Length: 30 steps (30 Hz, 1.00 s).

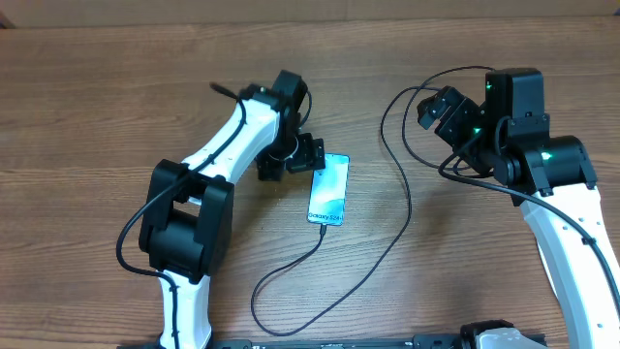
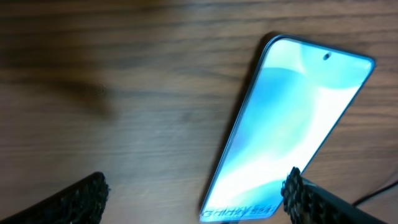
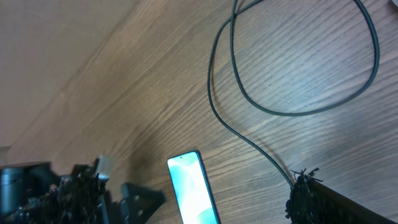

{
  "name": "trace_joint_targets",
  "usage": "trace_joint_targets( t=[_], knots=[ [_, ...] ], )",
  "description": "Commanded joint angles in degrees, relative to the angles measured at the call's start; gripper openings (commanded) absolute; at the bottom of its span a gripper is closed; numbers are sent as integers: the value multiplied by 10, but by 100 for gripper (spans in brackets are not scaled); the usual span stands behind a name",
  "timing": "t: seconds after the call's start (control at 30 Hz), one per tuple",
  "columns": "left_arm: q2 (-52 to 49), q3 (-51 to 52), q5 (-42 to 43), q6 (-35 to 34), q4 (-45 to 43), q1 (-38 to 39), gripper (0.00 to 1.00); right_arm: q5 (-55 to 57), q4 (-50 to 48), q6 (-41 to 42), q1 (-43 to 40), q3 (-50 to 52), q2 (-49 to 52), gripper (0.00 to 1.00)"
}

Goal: Plug charger to phone and switch on socket
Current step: 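Lay the phone flat and open the left gripper, then raise the left arm away and move the right gripper to the power strip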

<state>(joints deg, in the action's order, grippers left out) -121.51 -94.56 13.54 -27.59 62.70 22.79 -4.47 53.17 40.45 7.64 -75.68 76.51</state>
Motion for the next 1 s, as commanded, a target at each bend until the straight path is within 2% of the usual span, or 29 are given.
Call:
trace_joint_targets(
  t=[0.0,0.1,0.27,0.37,0.4,0.43,0.7,0.97],
  knots=[
    [4,-96,-113,19,74,5,92,4,-1,-5,1,-5,1,100],
    [17,-175,-142,29,136,13,91,4,1,-4,1,-5,1,100],
    [56,-266,-141,38,179,24,88,4,4,-4,1,-5,1,100],
    [87,-302,-141,38,194,30,90,4,4,-4,1,-5,1,100],
    [100,-311,-141,38,198,31,94,4,4,-5,1,-5,1,100],
    [110,-317,-141,38,199,32,100,4,4,-5,1,-5,1,100],
    [203,-328,-140,38,198,31,100,4,3,-4,1,-5,1,100],
    [209,-325,-140,38,198,31,99,3,9,-6,1,-5,1,100]
  ],
)
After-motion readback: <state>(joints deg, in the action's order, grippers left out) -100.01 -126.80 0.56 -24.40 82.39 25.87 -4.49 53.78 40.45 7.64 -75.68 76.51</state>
